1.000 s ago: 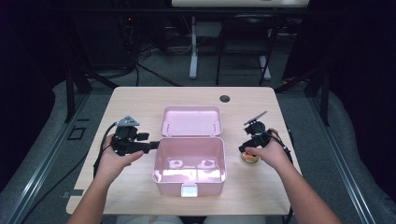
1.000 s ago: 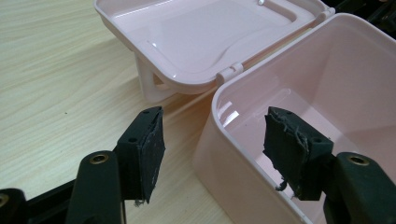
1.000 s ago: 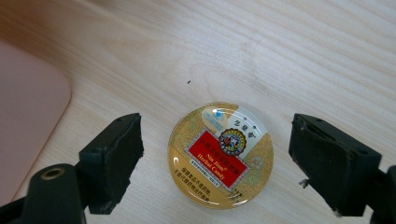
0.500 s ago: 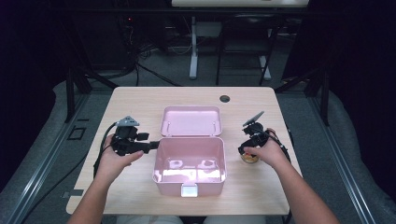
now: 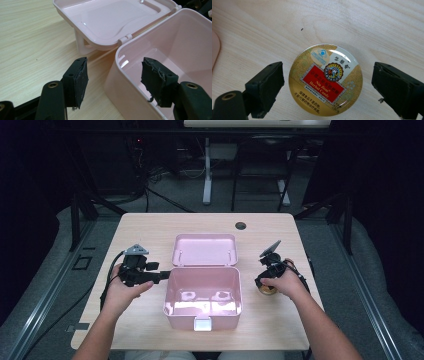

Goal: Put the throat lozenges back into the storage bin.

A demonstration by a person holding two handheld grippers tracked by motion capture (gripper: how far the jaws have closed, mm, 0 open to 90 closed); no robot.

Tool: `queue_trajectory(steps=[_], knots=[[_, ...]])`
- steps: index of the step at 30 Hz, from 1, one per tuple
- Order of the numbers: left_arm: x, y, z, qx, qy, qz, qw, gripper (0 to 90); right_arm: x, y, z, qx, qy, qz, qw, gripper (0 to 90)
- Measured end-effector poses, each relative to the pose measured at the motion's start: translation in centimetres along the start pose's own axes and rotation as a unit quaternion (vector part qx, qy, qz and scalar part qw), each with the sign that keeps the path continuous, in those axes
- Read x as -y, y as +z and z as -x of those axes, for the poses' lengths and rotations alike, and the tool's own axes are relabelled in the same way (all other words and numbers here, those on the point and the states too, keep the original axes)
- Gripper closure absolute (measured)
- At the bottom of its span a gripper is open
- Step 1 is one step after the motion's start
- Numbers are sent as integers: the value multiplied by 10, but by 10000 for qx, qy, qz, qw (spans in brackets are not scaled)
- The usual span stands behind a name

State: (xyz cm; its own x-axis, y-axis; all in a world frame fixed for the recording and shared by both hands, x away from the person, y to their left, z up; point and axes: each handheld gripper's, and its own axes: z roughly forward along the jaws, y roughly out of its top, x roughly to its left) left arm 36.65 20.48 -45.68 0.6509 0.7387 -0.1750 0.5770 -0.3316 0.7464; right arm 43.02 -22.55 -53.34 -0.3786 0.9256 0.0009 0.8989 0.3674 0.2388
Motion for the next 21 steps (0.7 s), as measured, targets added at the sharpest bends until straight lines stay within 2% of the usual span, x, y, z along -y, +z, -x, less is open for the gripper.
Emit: queue_trajectory(steps=[8,21], knots=[[0,1,0,1,6,-22,10000,378,0,5,-1,-9,65,-129,9999,108],[0,2,0,8,-1,-56,10000,378,0,13,0,-60,-8,-294,9996,147]])
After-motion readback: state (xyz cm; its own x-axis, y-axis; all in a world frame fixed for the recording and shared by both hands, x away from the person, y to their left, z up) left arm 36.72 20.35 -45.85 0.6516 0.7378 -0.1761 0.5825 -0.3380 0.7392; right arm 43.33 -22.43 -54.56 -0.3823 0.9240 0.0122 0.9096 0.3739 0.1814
